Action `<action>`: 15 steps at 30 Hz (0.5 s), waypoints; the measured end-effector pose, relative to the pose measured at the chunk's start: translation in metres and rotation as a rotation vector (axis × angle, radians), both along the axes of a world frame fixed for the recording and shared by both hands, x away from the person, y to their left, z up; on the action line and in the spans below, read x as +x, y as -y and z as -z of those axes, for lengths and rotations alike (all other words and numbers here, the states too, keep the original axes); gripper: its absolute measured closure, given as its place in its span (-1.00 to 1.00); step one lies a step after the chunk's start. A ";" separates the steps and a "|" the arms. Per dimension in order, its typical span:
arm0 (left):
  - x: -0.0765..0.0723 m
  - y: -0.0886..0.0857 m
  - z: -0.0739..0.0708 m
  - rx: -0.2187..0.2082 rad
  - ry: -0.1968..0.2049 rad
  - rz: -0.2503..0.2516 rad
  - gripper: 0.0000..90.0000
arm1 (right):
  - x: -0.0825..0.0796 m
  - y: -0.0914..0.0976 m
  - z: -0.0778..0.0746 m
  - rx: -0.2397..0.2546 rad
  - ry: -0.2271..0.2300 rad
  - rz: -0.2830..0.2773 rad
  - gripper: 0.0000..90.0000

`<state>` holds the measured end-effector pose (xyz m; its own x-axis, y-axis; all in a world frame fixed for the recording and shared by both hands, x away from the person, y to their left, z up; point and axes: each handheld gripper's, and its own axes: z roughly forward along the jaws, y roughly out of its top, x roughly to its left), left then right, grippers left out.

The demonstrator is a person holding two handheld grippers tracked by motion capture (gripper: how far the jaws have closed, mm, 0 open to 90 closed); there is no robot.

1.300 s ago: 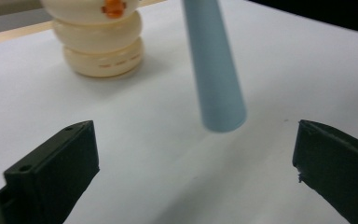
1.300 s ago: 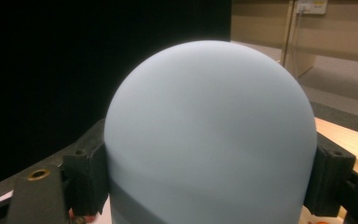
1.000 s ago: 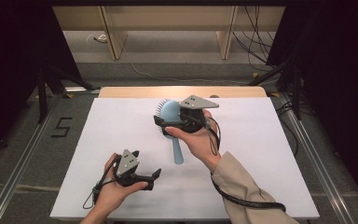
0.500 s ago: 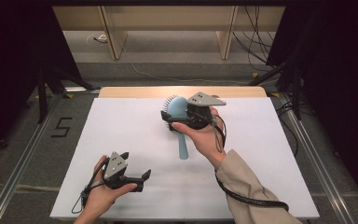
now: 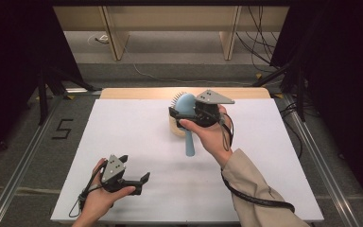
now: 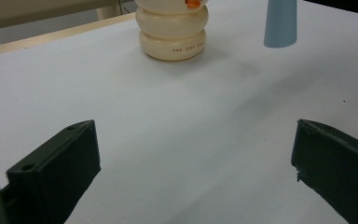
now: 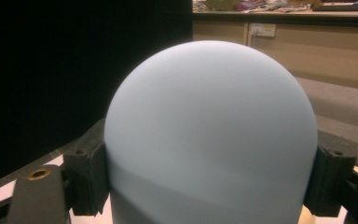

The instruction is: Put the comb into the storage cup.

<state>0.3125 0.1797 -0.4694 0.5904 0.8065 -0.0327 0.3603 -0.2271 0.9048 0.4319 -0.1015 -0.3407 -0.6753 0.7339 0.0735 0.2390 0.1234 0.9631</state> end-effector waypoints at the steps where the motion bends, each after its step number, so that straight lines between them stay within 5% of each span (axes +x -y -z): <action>1: 0.000 0.000 0.000 -0.001 0.000 -0.001 -0.98 | 0.001 0.001 -0.001 0.003 0.003 0.006 -0.54; 15: 0.000 -0.001 0.000 -0.005 0.000 0.000 -0.97 | 0.011 0.013 -0.007 0.008 0.030 0.050 -0.54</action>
<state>0.3129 0.1808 -0.4694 0.5900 0.8066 -0.0366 0.3599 -0.2222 0.9062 0.4432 -0.1148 -0.3337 -0.6397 0.7663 0.0595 0.2156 0.1046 0.9709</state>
